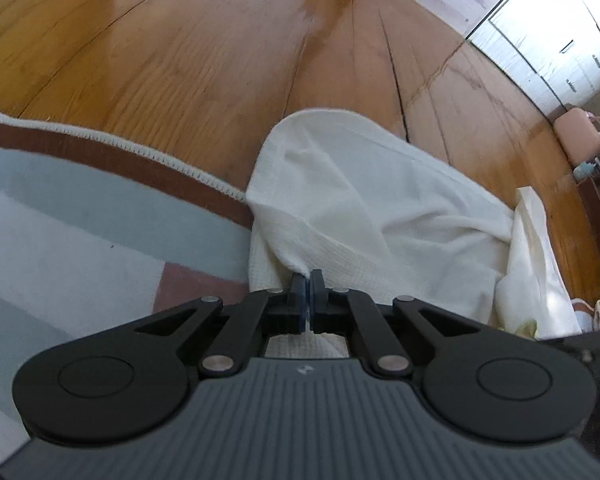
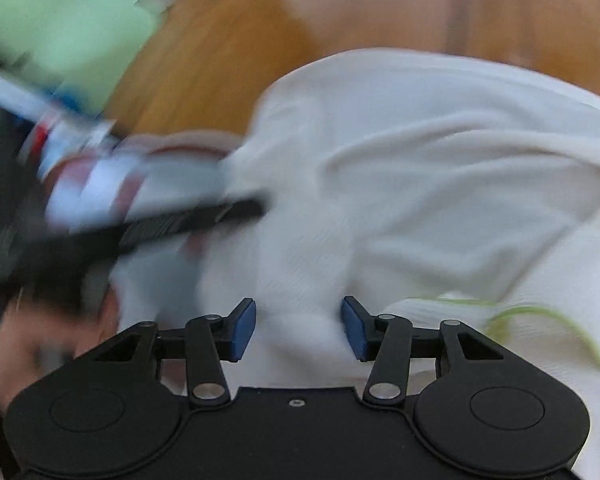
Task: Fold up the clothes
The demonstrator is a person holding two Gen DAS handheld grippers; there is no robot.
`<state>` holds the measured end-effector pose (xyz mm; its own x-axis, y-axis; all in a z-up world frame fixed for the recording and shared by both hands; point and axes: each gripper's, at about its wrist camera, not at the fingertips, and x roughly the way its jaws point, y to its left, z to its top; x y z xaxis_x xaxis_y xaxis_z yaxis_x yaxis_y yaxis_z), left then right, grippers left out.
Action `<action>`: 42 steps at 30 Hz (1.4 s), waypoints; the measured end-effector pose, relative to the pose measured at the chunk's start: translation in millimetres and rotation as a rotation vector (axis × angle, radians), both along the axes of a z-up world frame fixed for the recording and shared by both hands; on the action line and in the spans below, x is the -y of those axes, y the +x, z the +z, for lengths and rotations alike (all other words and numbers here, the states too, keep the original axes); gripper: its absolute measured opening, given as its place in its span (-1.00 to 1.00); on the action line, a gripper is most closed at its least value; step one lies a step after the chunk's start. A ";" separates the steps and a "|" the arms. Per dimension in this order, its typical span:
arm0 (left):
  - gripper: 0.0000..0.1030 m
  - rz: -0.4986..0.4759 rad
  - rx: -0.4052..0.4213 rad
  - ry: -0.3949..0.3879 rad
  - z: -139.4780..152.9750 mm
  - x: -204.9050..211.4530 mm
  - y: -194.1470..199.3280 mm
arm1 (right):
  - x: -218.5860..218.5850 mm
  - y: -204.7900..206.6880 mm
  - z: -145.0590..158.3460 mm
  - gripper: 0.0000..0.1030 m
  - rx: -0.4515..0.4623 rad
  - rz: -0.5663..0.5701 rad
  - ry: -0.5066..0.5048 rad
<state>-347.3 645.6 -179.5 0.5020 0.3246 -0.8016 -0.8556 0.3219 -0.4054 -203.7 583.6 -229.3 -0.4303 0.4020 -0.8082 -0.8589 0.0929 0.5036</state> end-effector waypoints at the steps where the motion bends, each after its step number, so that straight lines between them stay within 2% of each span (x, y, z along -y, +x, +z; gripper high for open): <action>1: -0.96 -0.001 0.007 -0.005 0.2 -0.4 -1.2 | 1.5 -4.4 1.9 0.13 0.023 0.045 0.016; 4: -0.96 0.000 0.008 -0.004 1.6 -1.8 -4.7 | 5.9 -15.0 8.3 0.12 0.089 0.161 0.066; 6: -0.96 0.000 0.010 -0.003 3.0 1.2 -8.4 | 7.3 -2.5 16.1 0.12 0.084 0.101 0.093; 10: -0.96 -0.010 0.012 0.007 6.3 4.7 -11.9 | 8.0 38.7 9.7 0.12 -0.144 -0.139 0.062; 11: -0.96 -0.013 0.012 0.011 7.3 5.0 -12.2 | 7.7 43.5 5.1 -0.19 -0.219 -0.184 0.044; 12: -0.96 -0.016 0.011 0.015 8.2 5.2 -12.6 | 8.1 45.1 2.6 -0.71 -0.272 -0.217 0.033; 14: -0.96 -0.022 0.011 0.022 10.0 5.8 -13.3 | 10.9 36.7 7.3 -0.85 -0.277 -0.231 0.040; 15: -0.96 -0.026 0.011 0.026 11.0 6.0 -13.7 | 11.2 31.3 15.0 -0.93 -0.224 -0.221 0.061; 17: -0.96 -0.035 0.018 0.050 15.5 7.3 -14.0 | 9.5 24.5 32.3 -0.95 -0.114 -0.195 0.132; 21: -0.96 -0.065 0.095 0.154 32.3 11.9 -12.6 | 7.2 21.1 74.3 -0.95 0.122 -0.154 0.304; 23: -0.96 -0.076 0.117 0.189 37.8 13.6 -11.2 | 1.0 25.0 90.0 -0.95 0.208 -0.160 0.360; 25: -0.96 -0.076 0.098 0.186 37.0 14.0 -8.1 | -5.6 29.2 82.1 -0.88 0.192 -0.168 0.327; 28: -0.97 -0.038 0.017 0.165 31.0 10.3 -8.0 | -11.7 31.5 58.7 -0.72 0.130 -0.171 0.245; 30: -0.97 -0.012 -0.005 0.140 27.4 5.5 -12.4 | -15.8 33.0 43.0 -0.37 0.089 -0.174 0.190; 31: -0.97 0.000 -0.016 0.127 25.6 3.1 -14.6 | -17.9 33.7 35.2 -0.31 0.069 -0.175 0.163; 34: -0.97 -0.011 -0.004 0.062 17.4 -1.2 -14.7 | -24.0 36.0 11.7 -0.15 0.007 -0.178 0.081; 36: -0.97 -0.024 0.002 0.025 11.8 -2.9 -13.0 | -28.1 37.5 -3.9 0.09 -0.034 -0.180 0.027; 37: -0.97 -0.030 0.000 0.018 10.0 -2.2 -11.0 | -29.6 36.4 -10.4 0.10 -0.045 -0.176 0.009; 38: -0.97 -0.033 0.004 0.013 8.9 -1.9 -9.6 | -30.2 32.1 -14.6 0.09 -0.042 -0.165 0.008; 40: -0.97 -0.034 0.017 0.017 7.1 1.8 -11.8 | -33.8 18.7 -13.3 -0.46 0.021 -0.102 0.043; 41: -0.97 -0.030 0.026 0.025 7.8 2.5 -14.0 | -36.1 10.8 -10.4 -0.65 0.065 -0.061 0.069; 42: -0.97 -0.024 0.036 0.035 9.7 2.0 -16.6 | -36.7 4.0 -4.3 -0.72 0.120 -0.026 0.105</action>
